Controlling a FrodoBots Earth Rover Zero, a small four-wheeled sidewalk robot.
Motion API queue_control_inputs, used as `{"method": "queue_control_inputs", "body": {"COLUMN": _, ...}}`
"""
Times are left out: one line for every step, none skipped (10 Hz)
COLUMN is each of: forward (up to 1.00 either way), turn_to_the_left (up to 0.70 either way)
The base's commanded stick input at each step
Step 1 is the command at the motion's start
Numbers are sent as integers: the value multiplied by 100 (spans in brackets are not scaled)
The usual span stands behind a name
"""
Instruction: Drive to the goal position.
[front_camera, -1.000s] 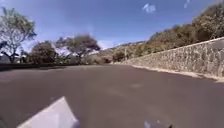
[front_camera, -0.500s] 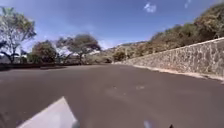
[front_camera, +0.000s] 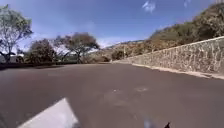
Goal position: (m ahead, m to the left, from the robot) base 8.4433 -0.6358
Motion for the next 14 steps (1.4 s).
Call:
{"method": "queue_control_inputs", "body": {"forward": 50, "turn_to_the_left": 0}}
{"method": "queue_control_inputs", "body": {"forward": 50, "turn_to_the_left": -1}}
{"method": "queue_control_inputs", "body": {"forward": 50, "turn_to_the_left": -4}}
{"method": "queue_control_inputs", "body": {"forward": 50, "turn_to_the_left": -8}}
{"method": "queue_control_inputs", "body": {"forward": 50, "turn_to_the_left": -12}}
{"method": "queue_control_inputs", "body": {"forward": 50, "turn_to_the_left": -15}}
{"method": "queue_control_inputs", "body": {"forward": 50, "turn_to_the_left": -19}}
{"method": "queue_control_inputs", "body": {"forward": 50, "turn_to_the_left": -23}}
{"method": "queue_control_inputs", "body": {"forward": 50, "turn_to_the_left": -26}}
{"method": "queue_control_inputs", "body": {"forward": 50, "turn_to_the_left": -30}}
{"method": "queue_control_inputs", "body": {"forward": 50, "turn_to_the_left": -34}}
{"method": "queue_control_inputs", "body": {"forward": 50, "turn_to_the_left": -4}}
{"method": "queue_control_inputs", "body": {"forward": 50, "turn_to_the_left": 0}}
{"method": "queue_control_inputs", "body": {"forward": 50, "turn_to_the_left": 0}}
